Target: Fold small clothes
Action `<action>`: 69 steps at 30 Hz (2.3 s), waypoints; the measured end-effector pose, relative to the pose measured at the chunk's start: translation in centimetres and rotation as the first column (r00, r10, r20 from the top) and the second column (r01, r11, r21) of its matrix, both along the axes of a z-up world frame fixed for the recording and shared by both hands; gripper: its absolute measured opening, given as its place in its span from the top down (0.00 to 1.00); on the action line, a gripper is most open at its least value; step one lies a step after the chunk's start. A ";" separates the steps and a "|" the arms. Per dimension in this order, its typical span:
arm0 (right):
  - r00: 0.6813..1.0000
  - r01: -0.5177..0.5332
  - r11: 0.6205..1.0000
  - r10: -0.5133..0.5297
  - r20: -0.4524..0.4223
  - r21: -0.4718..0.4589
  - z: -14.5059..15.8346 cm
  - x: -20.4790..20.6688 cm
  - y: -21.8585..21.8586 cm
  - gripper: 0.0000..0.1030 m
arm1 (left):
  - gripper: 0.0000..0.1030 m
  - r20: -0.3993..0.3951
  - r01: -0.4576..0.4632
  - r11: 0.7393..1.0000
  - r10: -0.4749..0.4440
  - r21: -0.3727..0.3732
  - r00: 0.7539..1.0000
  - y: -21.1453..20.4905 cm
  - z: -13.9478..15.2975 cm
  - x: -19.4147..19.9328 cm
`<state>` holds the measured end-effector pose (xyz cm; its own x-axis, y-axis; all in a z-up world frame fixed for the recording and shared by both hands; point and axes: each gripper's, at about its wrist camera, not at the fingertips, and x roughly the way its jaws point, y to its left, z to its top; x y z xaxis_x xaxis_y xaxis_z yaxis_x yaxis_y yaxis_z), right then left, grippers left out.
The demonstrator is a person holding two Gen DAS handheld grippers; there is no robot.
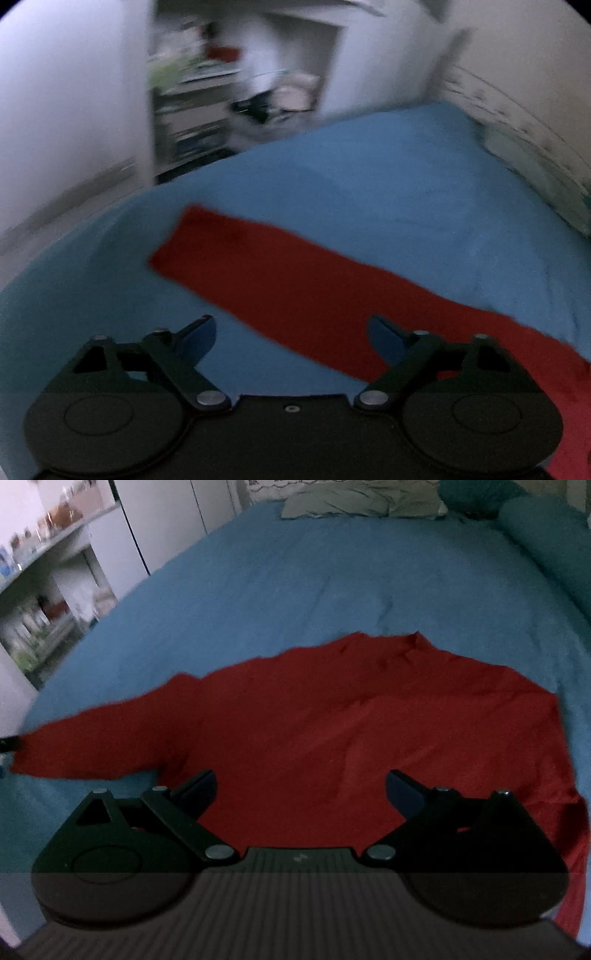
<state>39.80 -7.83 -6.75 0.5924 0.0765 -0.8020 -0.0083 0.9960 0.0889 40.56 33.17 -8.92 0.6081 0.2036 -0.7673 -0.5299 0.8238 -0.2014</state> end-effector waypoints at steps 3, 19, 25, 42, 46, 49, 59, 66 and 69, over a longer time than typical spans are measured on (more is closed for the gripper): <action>1.000 0.010 1.000 -0.010 -0.021 0.018 -1.1 -0.1 2.4 0.00 | 0.34 -0.011 -0.068 0.997 0.067 -0.037 0.998 3.0 -2.2 -0.1; 0.999 -0.046 0.999 0.046 0.006 0.014 -3.9 0.6 5.6 0.00 | 0.96 0.095 -0.114 0.991 0.107 0.068 0.990 4.2 -1.8 2.8; 0.999 0.018 0.999 -0.020 0.046 0.045 -2.1 0.5 1.9 0.00 | 0.96 0.250 0.054 0.971 -0.114 0.234 0.962 -4.4 6.2 4.0; 0.965 0.233 0.971 -0.238 0.109 0.062 0.2 -0.5 -19.3 0.00 | 0.96 0.114 0.721 0.674 -0.738 0.161 0.665 -43.5 -0.9 6.7; 0.963 0.252 0.963 -0.259 0.072 0.092 -1.9 -0.8 -22.2 0.00 | 0.95 0.009 0.760 0.628 -0.772 0.168 0.636 -46.8 -5.3 5.9; 0.966 0.243 0.963 -0.251 0.056 0.117 -2.9 -1.0 -23.3 0.00 | 0.86 0.019 0.758 0.624 -0.774 0.190 0.632 -46.8 -5.2 5.4; 0.989 0.143 0.966 -0.150 0.014 0.213 -2.0 1.6 -20.6 0.00 | 0.26 0.021 0.662 0.700 -0.691 0.266 0.722 -37.6 0.4 3.8; 0.995 0.095 0.982 -0.099 0.015 0.164 -3.4 4.0 -15.1 0.05 | 0.11 -0.079 0.517 0.769 -0.530 0.375 0.844 -27.7 0.1 3.5; 0.992 0.126 0.983 -0.125 -0.011 0.136 -5.0 5.3 -13.9 0.21 | 0.11 -0.112 0.482 0.797 -0.476 0.364 0.872 -24.4 -1.6 4.0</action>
<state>45.09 -21.75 -11.77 0.6019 0.1098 -0.7909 0.1166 0.9678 0.2231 44.57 8.80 -10.56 0.6929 0.1576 -0.7036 -0.0480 0.9837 0.1731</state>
